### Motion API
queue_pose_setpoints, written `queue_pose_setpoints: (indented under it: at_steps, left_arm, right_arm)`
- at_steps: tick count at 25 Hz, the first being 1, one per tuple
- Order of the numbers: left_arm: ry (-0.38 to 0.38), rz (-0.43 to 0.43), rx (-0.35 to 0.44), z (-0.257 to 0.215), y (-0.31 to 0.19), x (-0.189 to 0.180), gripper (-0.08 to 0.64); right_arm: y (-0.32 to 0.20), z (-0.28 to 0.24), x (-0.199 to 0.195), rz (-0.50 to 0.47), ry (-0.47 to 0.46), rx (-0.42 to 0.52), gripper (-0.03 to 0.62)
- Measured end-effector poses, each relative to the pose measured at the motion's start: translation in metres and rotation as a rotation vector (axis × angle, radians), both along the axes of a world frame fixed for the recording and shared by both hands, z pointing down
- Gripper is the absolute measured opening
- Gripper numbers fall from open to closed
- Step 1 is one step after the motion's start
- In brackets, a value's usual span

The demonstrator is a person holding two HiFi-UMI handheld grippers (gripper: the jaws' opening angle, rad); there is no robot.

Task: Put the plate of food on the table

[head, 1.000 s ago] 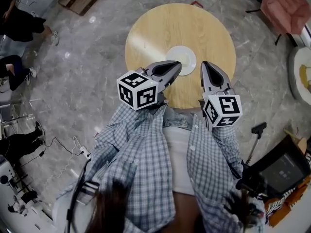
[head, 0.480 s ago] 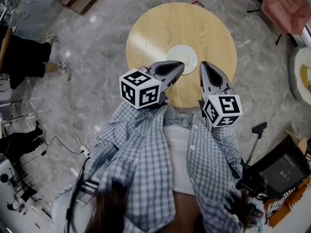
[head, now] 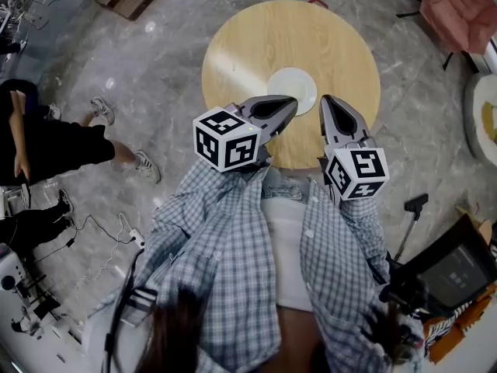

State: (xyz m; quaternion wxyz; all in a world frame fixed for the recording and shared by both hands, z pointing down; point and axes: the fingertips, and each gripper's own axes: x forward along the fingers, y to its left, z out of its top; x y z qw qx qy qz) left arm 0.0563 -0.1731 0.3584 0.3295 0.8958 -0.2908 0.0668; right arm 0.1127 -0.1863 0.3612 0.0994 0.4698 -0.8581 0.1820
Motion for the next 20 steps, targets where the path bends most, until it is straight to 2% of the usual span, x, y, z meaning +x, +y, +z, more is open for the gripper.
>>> queue_pose_setpoints:
  at_steps: [8, 20]
  left_arm:
    - [-0.002, -0.019, -0.02, 0.004, -0.001, -0.01, 0.008]
    - [-0.004, -0.012, -0.025, 0.007, 0.002, -0.006, 0.008]
  right_arm:
    - [-0.003, 0.005, -0.01, -0.017, 0.003, -0.021, 0.008]
    - [0.0, 0.009, -0.007, -0.017, 0.009, -0.027, 0.008]
